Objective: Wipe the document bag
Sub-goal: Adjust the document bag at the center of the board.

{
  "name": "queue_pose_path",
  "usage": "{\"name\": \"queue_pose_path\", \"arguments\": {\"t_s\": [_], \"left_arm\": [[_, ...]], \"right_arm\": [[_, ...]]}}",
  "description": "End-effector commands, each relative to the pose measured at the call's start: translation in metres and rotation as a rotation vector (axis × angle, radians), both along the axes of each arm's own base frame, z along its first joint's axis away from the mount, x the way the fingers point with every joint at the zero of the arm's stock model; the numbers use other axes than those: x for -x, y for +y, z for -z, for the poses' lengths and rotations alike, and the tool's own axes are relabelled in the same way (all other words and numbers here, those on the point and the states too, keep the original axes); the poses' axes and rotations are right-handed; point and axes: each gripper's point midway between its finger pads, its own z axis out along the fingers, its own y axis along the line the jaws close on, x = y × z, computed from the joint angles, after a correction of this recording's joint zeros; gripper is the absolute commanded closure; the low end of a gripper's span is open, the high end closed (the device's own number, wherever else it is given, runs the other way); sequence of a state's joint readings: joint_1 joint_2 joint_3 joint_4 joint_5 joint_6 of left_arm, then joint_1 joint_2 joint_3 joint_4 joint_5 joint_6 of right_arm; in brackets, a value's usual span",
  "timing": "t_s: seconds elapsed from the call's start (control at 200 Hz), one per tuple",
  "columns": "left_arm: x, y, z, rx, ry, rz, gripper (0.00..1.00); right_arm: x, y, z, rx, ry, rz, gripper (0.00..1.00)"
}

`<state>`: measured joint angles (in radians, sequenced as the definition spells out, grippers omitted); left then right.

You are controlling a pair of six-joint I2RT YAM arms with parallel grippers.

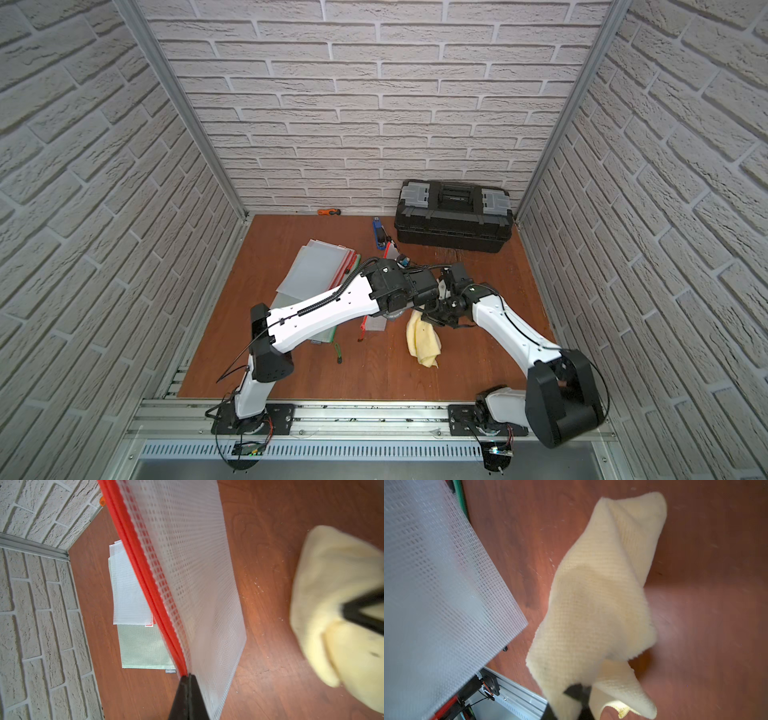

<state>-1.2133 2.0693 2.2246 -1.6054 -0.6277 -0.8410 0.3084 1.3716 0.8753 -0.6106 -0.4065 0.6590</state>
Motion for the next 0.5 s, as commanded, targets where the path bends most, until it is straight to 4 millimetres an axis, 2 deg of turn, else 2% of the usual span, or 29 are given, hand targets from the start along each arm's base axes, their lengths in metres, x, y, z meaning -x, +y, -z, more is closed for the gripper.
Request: {"name": "queue_pose_path", "arguments": {"t_s": [0.0, 0.2, 0.32, 0.42, 0.495], "left_arm": [[0.012, 0.007, 0.001, -0.060, 0.036, 0.009, 1.00], [0.017, 0.005, 0.003, -0.037, 0.036, -0.012, 1.00], [0.018, -0.002, 0.011, -0.010, 0.054, -0.004, 1.00], [0.020, -0.026, 0.030, 0.051, 0.099, 0.037, 1.00], [0.020, -0.038, 0.047, 0.062, 0.122, 0.050, 1.00]], "right_arm": [[-0.044, 0.053, -0.019, -0.139, -0.124, -0.020, 0.98], [-0.081, 0.104, -0.018, -0.336, -0.126, -0.018, 0.97], [-0.088, 0.114, -0.016, -0.395, -0.130, -0.034, 0.98], [-0.088, 0.123, -0.004, -0.446, -0.085, -0.079, 0.98], [-0.089, 0.118, 0.004, -0.462, -0.060, -0.066, 0.98]]}}
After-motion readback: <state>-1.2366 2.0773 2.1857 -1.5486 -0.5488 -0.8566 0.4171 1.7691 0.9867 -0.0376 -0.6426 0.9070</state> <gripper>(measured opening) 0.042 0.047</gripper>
